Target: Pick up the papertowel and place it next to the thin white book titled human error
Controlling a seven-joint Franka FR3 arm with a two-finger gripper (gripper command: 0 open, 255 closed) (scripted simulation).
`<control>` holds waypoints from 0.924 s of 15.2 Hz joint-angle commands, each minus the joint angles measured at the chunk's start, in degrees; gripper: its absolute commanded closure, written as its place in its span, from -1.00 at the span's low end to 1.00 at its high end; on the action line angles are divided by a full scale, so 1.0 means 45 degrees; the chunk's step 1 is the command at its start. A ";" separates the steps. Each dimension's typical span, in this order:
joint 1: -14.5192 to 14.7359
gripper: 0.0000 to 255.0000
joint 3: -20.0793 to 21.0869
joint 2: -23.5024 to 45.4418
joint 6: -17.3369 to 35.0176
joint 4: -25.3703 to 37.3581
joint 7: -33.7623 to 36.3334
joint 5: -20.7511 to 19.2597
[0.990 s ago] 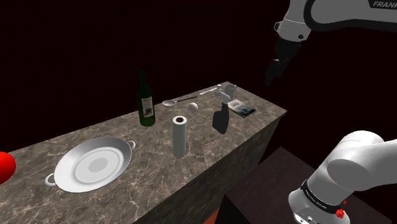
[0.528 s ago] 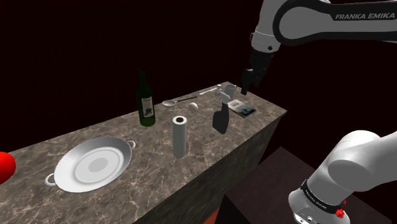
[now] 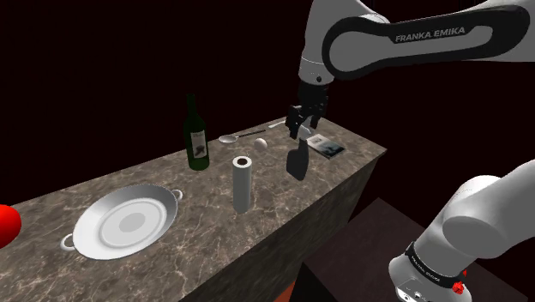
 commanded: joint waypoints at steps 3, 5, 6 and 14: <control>0.0099 -1.00 0.0851 0.1800 0.0626 0.1052 0.1337 -0.0245; 0.0156 -1.00 0.1204 0.2729 0.0853 0.1663 0.1979 -0.0495; 0.0199 -1.00 0.1365 0.3208 0.0948 0.1995 0.2306 -0.0649; 0.1069 -1.00 0.2099 0.7321 0.1142 0.5326 0.4858 -0.2345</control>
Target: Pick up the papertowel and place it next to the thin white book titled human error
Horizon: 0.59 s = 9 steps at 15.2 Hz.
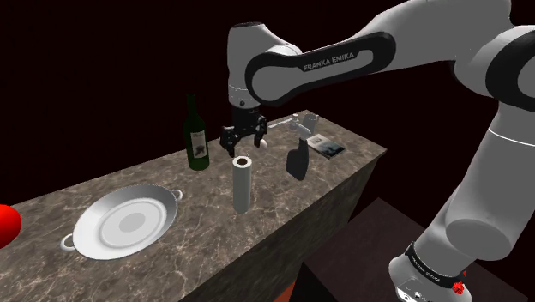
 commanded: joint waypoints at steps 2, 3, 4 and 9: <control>0.0184 -1.00 0.0021 0.0592 0.0151 0.0360 0.0358 -0.0262; 0.0186 -1.00 0.0011 0.0638 0.0307 0.0244 0.0378 -0.0292; 0.0189 -1.00 0.0000 0.0688 0.0462 0.0132 0.0399 -0.0324; 0.0206 -1.00 -0.0051 0.0945 0.1163 -0.0345 0.0510 -0.0490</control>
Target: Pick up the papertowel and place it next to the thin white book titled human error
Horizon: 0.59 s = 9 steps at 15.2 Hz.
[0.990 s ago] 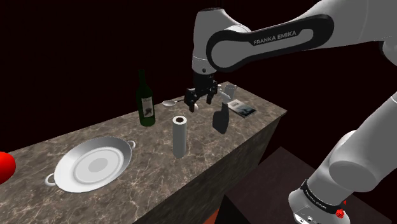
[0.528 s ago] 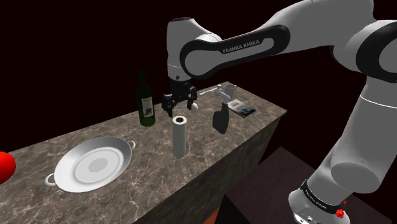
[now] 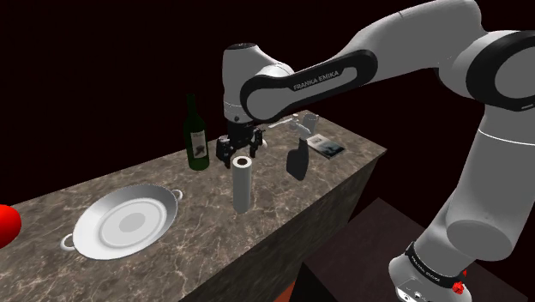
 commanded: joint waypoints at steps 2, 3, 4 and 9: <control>-0.0001 -1.00 -0.0006 0.0015 0.0118 -0.0095 0.0015 -0.0017; -0.0001 -1.00 -0.0006 0.0015 0.0118 -0.0095 0.0015 -0.0017; -0.0001 -1.00 -0.0006 0.0015 0.0118 -0.0095 0.0015 -0.0017; -0.0001 1.00 -0.0006 0.0015 0.0116 -0.0093 0.0015 -0.0017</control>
